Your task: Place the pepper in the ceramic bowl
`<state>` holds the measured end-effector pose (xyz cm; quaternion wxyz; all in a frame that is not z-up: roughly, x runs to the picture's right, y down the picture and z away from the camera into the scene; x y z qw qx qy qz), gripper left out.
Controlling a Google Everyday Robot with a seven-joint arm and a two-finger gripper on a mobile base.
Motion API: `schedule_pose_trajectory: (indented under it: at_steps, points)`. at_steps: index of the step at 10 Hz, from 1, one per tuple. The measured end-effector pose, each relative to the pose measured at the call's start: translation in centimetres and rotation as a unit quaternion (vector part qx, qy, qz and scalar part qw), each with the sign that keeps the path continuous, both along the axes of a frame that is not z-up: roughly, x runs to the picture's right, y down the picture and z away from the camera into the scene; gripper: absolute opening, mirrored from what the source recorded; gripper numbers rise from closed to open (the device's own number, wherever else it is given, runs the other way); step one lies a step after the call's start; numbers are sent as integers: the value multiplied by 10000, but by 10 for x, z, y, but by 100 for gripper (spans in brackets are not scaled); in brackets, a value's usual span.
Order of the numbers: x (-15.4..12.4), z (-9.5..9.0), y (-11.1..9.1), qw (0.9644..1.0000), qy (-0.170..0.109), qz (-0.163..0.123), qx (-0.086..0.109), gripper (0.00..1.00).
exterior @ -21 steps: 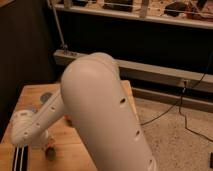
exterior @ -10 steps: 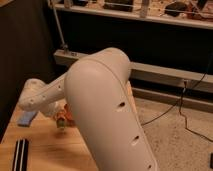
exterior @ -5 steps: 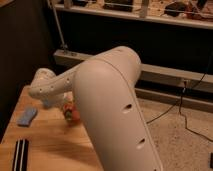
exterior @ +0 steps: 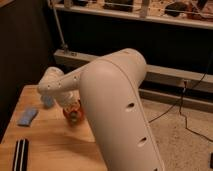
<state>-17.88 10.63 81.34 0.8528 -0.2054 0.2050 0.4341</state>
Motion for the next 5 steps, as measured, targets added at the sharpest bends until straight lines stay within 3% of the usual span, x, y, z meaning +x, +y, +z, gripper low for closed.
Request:
schedule_pose_trajectory:
  at_steps: [3,5]
  points:
    - [12,7,10,9998,104,4,-196,56]
    - [15,8,9,9997,133,-15,-228,74]
